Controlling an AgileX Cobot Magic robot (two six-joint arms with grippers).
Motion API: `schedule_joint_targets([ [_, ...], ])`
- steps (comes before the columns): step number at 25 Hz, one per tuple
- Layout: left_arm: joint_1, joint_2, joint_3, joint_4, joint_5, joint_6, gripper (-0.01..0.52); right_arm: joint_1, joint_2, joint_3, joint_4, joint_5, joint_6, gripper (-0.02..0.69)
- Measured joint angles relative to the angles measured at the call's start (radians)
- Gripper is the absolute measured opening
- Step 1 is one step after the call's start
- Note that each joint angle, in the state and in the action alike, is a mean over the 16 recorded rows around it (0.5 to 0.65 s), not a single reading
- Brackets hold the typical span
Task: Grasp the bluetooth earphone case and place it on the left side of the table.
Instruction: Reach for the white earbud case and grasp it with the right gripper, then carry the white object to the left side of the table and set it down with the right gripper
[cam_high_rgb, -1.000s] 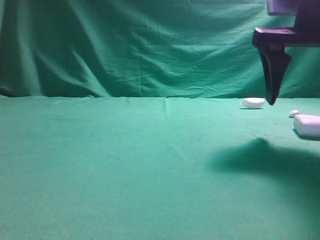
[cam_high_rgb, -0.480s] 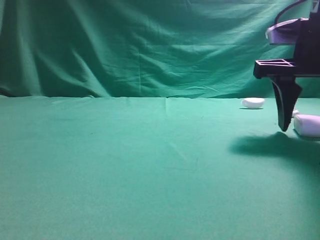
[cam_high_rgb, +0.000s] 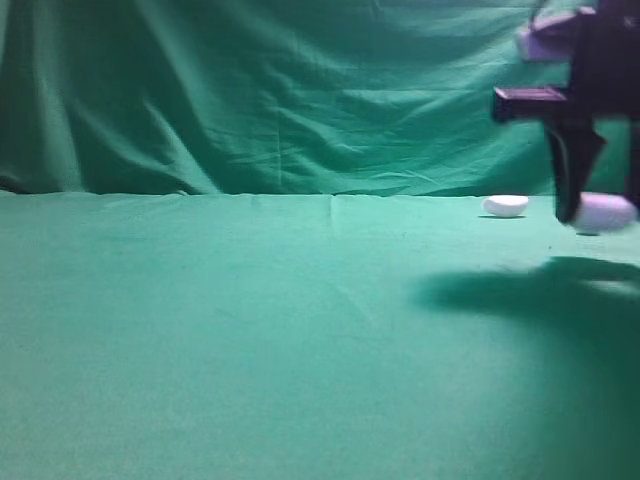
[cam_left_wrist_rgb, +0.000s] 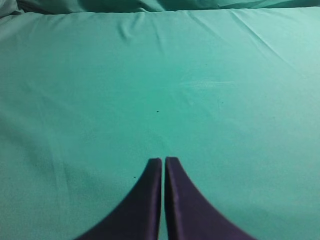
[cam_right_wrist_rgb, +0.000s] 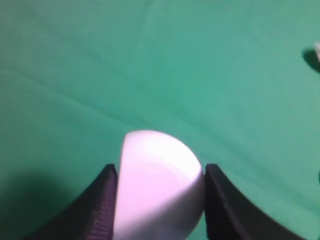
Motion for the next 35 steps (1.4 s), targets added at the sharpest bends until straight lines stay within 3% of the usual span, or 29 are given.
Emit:
schedule_joint_targets([
  [5, 0.0, 0.0, 0.0, 0.0, 0.0, 0.0, 0.0, 0.142, 0.129, -0.264, 0.025, 0.083, -0.109, 0.309],
  [12, 0.0, 0.0, 0.0, 0.0, 0.0, 0.0, 0.0, 0.3, 0.363, -0.533, 0.033, 0.09, -0.147, 0.309],
  [24, 0.0, 0.0, 0.0, 0.0, 0.0, 0.0, 0.0, 0.422, 0.585, -0.669, 0.069, -0.084, -0.159, 0.317],
  [35, 0.0, 0.0, 0.0, 0.0, 0.0, 0.0, 0.0, 0.427, 0.592, -0.669, 0.12, -0.09, -0.141, 0.488],
])
